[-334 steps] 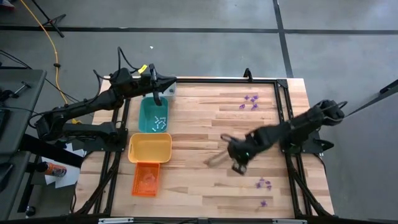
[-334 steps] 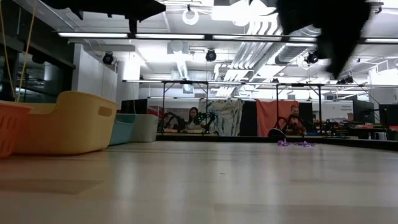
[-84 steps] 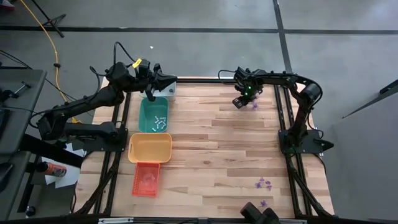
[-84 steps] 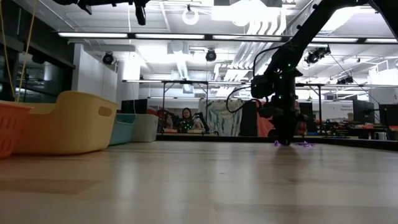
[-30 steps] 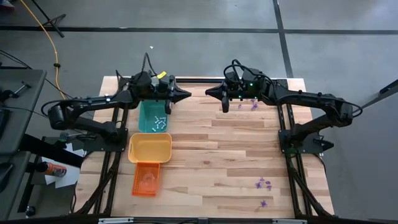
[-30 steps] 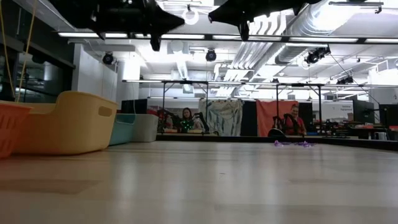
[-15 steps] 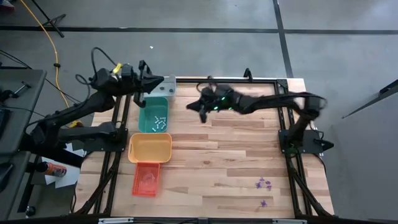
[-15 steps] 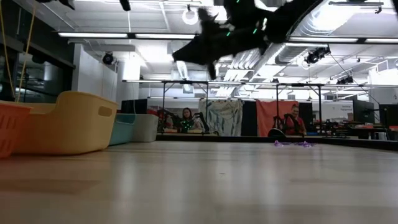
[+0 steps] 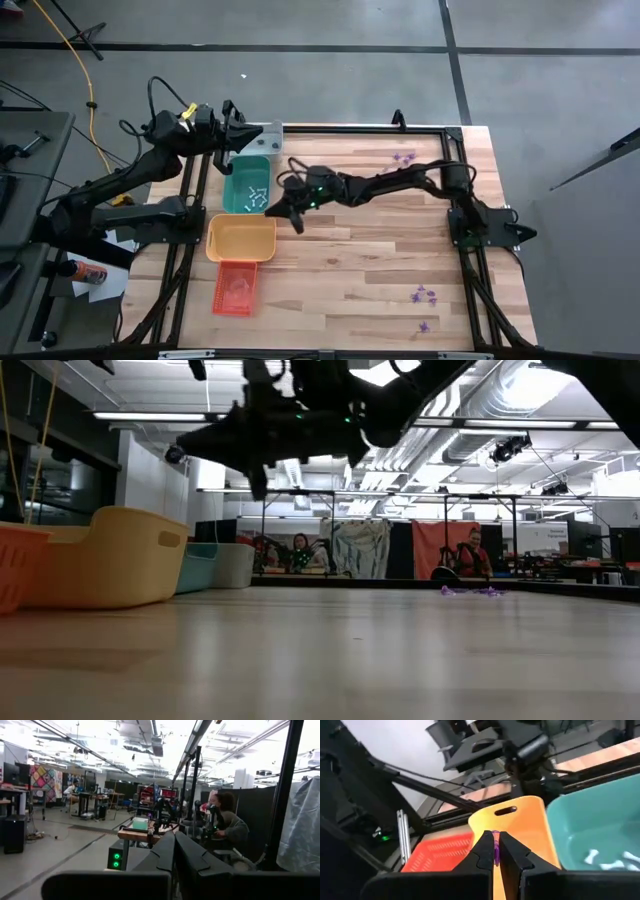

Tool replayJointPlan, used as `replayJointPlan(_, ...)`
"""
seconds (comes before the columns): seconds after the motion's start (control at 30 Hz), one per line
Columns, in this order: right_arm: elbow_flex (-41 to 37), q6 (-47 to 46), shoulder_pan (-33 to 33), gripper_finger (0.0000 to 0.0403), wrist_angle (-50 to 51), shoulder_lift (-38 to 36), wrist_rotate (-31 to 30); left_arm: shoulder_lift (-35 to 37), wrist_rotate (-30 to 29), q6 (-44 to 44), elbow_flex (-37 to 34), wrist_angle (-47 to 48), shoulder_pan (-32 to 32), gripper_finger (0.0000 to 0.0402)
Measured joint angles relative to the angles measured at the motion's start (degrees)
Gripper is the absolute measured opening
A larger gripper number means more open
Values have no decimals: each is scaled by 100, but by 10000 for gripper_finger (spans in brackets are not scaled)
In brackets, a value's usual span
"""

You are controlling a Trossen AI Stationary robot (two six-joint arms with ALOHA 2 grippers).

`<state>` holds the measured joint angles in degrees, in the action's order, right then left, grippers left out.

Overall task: Sort Halloween decoration
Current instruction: Put the purple witch hat toy in the yellow bin

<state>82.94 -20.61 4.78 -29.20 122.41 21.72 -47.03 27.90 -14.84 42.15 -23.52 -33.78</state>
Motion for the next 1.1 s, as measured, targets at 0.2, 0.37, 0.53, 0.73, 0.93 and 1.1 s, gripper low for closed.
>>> replayJointPlan(0.2, 426, 156, -145, 8, 225, 337, 102, 0, -9, -63, 0, 9, 0, 0)
replayJointPlan(0.37, 476, 160, -314, 20, 404, 480, 73, 0, -22, -388, 0, 31, 0, 0)
replayJointPlan(0.53, 441, 326, -541, 55, 670, 492, -334, 0, -87, -682, 0, 46, 15, 0)
replayJointPlan(0.73, 441, 556, -723, 154, 761, 492, -794, 0, -298, -759, 0, 61, 13, 0)
replayJointPlan(0.93, 439, -83, -599, 223, 1259, 264, -723, 0, -240, -607, 0, 66, 13, 0)
replayJointPlan(1.1, 439, -8, -528, 228, 2776, -281, -579, 0, 157, -513, 0, 385, 14, 0)
